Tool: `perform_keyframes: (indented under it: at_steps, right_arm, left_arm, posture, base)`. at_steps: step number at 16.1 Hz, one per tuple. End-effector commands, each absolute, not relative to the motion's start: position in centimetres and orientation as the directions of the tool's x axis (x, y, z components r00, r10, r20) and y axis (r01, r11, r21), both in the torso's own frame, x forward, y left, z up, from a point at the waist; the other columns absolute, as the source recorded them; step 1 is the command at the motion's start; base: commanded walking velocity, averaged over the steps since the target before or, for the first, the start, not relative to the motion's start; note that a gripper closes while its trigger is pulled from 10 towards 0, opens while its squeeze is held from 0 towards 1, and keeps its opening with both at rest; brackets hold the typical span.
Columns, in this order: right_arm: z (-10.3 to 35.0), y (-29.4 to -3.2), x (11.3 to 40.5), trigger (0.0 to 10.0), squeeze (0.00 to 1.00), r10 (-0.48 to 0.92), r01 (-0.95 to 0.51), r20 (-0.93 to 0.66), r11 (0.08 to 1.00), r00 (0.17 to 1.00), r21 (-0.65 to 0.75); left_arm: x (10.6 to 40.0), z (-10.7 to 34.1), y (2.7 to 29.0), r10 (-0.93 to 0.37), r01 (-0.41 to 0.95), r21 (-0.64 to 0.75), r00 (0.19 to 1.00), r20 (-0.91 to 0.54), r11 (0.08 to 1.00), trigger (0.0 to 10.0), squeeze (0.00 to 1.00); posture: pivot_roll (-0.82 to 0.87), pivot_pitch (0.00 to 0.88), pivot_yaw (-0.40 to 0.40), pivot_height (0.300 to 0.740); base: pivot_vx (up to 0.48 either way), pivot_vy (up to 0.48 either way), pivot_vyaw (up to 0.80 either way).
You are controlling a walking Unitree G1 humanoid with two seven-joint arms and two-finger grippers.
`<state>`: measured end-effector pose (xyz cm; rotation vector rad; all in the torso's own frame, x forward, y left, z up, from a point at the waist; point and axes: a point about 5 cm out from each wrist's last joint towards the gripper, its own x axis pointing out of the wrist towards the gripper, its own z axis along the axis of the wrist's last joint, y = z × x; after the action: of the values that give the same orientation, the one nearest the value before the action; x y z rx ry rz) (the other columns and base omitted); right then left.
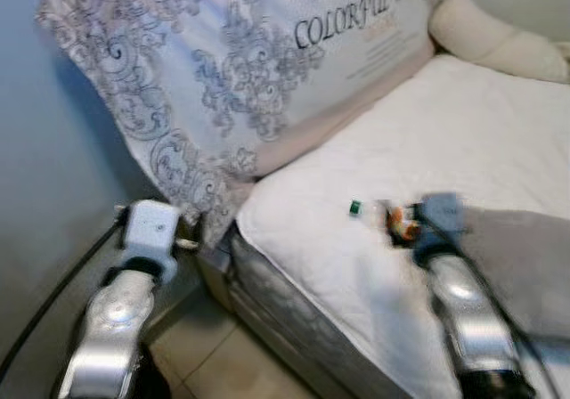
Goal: Clean up the room
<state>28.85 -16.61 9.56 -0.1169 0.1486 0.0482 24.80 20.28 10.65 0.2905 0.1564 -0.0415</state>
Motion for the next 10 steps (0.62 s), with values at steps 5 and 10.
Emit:
perform_keyframes:
  at_steps: [5,10]
  right_arm:
    - [10.4,-17.6,30.5,10.0,1.00,0.099,-0.131,-0.158,0.969,0.983,-0.211]
    - [9.6,-19.7,34.0,10.0,0.61,0.168,-0.334,-0.414,0.868,0.894,-0.368]
  left_arm:
    - [24.2,10.7,18.6,-0.189,0.243,0.279,0.960,-0.208,0.929,10.0,0.00]
    - [23.8,11.0,17.9,-0.451,0.538,0.307,0.836,-0.311,0.785,10.0,0.00]
  posture:
    - [0.08,0.000,0.014,0.740]
    - [0.09,0.000,0.023,0.740]
  base:
    - [0.179,0.000,0.00]
    - [0.000,0.000,0.00]
